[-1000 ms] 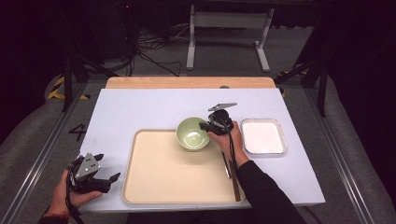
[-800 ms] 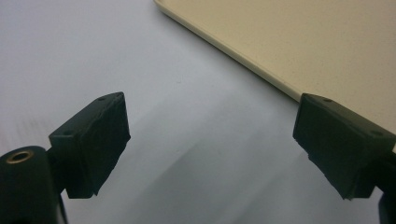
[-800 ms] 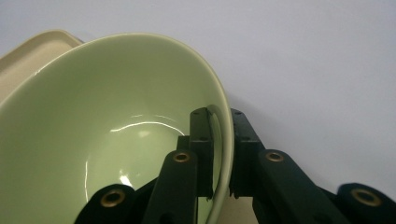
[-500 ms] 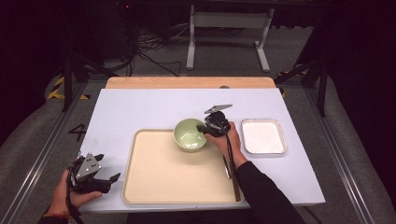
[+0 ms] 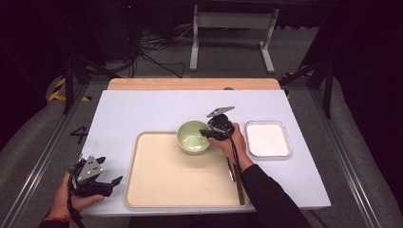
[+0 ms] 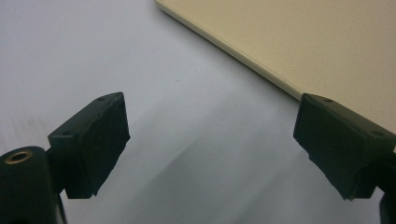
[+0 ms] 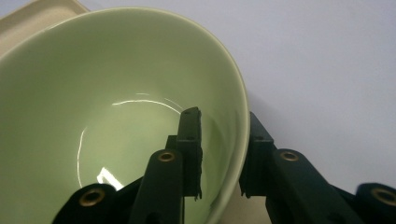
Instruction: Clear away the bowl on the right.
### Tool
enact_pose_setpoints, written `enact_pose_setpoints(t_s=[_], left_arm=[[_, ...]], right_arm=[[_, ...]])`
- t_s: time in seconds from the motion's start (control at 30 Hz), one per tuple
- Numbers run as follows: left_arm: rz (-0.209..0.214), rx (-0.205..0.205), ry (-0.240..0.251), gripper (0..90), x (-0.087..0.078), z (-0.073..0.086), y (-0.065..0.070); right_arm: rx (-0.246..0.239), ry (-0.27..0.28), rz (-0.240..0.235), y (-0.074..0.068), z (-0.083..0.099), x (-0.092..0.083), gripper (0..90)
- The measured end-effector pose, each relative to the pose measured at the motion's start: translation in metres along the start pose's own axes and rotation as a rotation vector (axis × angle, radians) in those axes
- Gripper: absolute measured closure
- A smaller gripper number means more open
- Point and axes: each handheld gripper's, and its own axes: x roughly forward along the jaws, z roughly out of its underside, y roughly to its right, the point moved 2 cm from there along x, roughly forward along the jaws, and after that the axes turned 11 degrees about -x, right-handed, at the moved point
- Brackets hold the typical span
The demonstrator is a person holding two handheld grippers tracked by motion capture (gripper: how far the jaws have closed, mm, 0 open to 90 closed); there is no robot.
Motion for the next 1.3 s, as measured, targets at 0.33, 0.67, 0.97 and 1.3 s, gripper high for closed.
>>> enact_pose_setpoints(t_s=[0.33,0.67,0.97,1.3], left_arm=[[-0.013,0.0,0.004,11.4,-0.001,-0.001,0.001],[-0.011,-0.004,0.015,11.4,-0.002,-0.001,0.001],[0.001,-0.022,0.034,11.4,-0.004,-0.002,0.0],[0.005,-0.022,0.029,10.9,-0.004,-0.001,0.0]], right_arm=[[-0.032,0.061,0.035,0.001,-0.004,-0.026,63.0],[-0.083,0.117,0.062,0.0,-0.002,-0.056,55.6],[-0.148,0.164,0.09,0.0,0.009,-0.087,48.2],[-0.182,0.196,0.126,0.005,0.027,-0.118,40.7]])
